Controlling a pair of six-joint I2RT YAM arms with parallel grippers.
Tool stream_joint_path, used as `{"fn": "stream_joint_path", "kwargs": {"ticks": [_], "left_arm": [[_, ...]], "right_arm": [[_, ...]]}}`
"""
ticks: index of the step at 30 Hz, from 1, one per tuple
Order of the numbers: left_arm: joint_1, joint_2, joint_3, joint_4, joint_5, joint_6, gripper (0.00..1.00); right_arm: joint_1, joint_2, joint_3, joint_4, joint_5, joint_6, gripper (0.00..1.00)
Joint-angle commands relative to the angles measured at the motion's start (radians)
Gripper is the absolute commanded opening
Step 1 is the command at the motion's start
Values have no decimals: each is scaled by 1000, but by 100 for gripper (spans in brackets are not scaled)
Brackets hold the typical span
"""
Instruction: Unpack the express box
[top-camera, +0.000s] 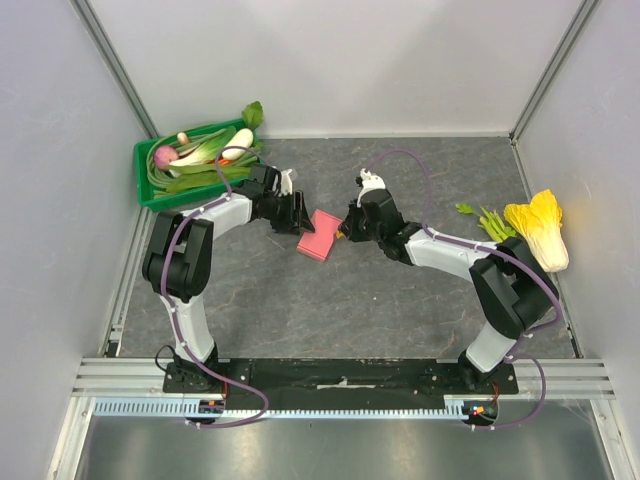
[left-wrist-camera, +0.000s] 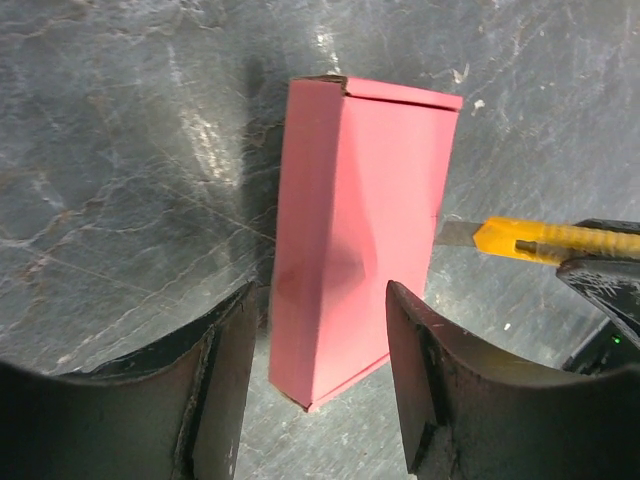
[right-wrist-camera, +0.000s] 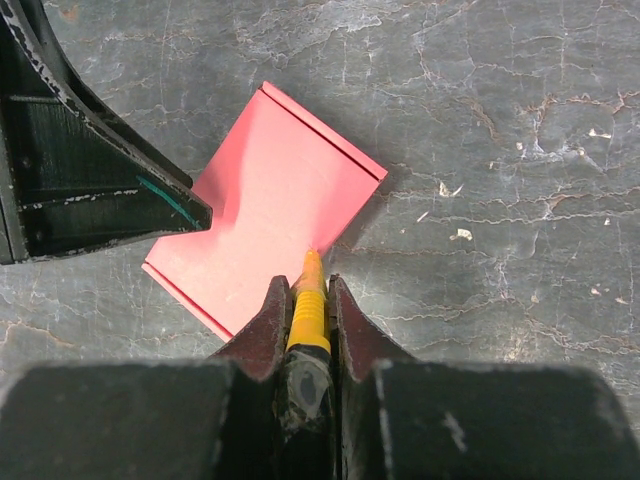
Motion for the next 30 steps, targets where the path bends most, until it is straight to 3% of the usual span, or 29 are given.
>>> {"fn": "stream_joint_path", "kwargs": {"ticks": [1, 17, 23, 30], "left_arm": [[2, 20, 46, 5, 113, -31, 60], [4, 76, 95, -104, 15, -51, 59], [4, 88, 95, -86, 87, -68, 59], [4, 109, 106, -74, 279, -87, 59]], "right_arm": [[-9, 8, -18, -80, 36, -11, 0], [-12, -3, -35, -103, 53, 3, 0], [-14, -6, -35, -104, 51, 4, 0], [-14, 3, -29, -109, 53, 9, 0]]}}
